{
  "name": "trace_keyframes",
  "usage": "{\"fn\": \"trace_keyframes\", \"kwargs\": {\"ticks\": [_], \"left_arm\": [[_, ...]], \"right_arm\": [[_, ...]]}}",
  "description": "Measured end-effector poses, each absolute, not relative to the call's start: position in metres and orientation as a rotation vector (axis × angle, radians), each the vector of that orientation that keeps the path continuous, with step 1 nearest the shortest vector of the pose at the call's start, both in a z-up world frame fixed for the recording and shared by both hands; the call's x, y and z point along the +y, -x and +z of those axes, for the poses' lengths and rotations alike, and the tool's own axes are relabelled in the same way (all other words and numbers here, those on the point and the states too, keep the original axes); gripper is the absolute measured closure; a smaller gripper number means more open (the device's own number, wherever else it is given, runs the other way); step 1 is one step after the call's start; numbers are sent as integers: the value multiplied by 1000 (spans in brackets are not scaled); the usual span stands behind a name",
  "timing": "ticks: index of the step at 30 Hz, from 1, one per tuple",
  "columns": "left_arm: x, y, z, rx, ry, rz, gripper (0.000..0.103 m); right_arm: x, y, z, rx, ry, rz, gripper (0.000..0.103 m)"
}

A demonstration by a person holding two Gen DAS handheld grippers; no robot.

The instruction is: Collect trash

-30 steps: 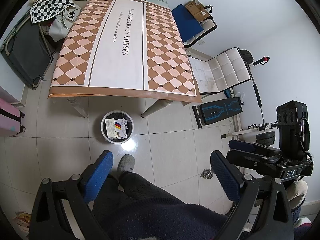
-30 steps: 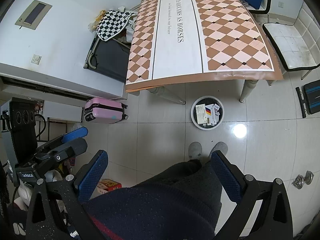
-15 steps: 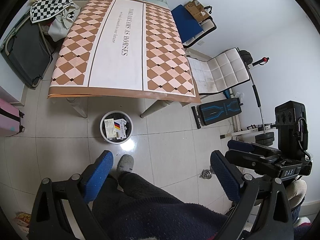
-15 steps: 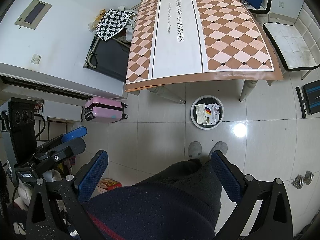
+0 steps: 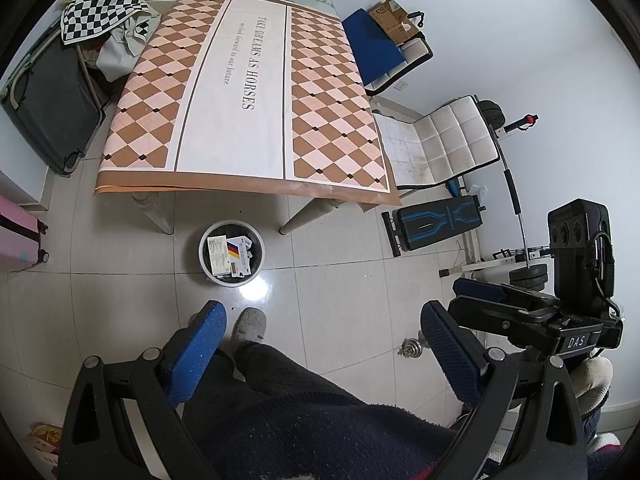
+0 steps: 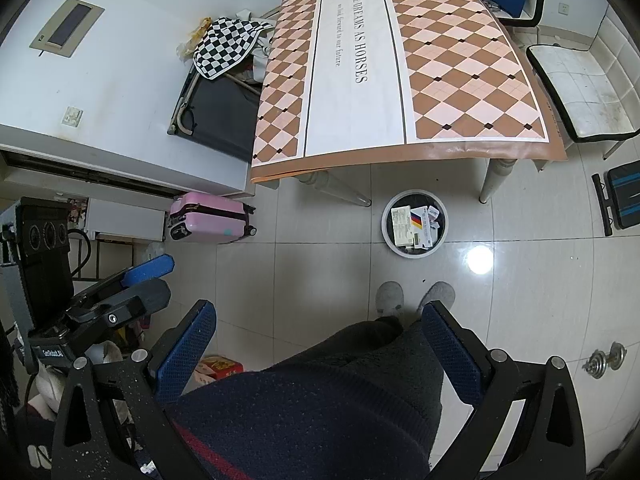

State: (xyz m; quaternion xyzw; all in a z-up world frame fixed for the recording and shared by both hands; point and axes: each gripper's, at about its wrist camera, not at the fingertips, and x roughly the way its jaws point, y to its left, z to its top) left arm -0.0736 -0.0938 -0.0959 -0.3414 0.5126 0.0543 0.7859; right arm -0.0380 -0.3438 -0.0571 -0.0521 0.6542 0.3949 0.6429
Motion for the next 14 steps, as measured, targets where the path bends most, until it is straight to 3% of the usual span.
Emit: {"fn": "trace_keyframes", "kwargs": {"ticks": [14], "left_arm": [[-96, 75, -98, 1109, 744, 117, 4]], "right_arm": [[-351, 35, -60, 1498, 130, 911, 0]]}}
